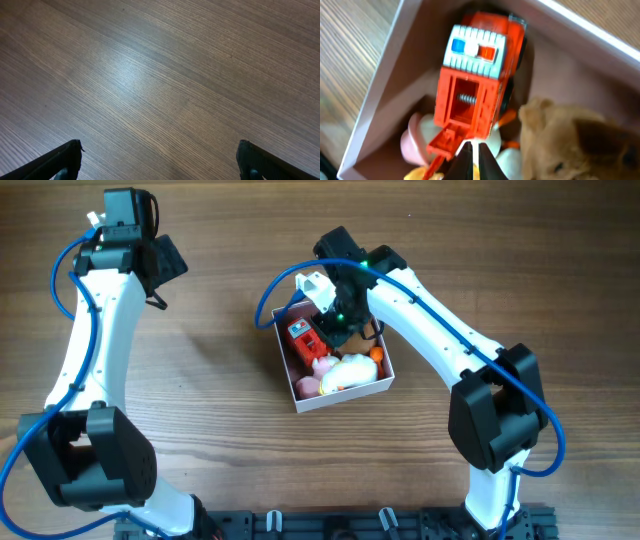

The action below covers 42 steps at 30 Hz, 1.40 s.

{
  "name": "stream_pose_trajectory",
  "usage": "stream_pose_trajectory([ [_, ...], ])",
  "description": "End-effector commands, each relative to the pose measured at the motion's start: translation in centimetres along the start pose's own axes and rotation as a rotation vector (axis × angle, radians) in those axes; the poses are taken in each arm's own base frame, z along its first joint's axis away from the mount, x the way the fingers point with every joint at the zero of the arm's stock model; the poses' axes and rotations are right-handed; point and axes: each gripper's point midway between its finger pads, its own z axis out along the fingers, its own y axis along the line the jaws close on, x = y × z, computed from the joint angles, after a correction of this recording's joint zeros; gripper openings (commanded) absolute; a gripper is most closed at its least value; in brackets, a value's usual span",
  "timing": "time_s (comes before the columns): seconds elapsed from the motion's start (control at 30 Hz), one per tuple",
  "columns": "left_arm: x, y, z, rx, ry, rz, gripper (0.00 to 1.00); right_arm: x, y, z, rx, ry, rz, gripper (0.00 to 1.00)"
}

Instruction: Pack container

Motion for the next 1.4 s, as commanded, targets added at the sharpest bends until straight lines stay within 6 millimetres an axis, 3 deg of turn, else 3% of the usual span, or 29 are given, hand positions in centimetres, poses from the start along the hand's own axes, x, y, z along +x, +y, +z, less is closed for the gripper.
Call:
stream_pose_trajectory([
  [0.0, 0.2, 0.3, 0.4, -0.014, 0.005, 0.009, 1.00, -0.4, -0.6, -1.5, 0.035, -0.023, 0.048, 0.04],
  [0.6, 0.2, 0.3, 0.4, -0.014, 0.005, 0.009, 1.00, 0.0, 1.0, -1.5, -0.058, -0.012, 0.054, 0.04],
  [1.0, 0.2, 0.3, 0.4, -0.014, 0.005, 0.009, 1.00, -0.8, 3.7, -1.9, -0.214, -0.049, 0.048, 0.04],
  [1.37, 0.2, 0.3, 0.4, -0.014, 0.005, 0.009, 1.00, -1.3, 4.3, -2.1, -0.255, -0.075, 0.036, 0.04],
])
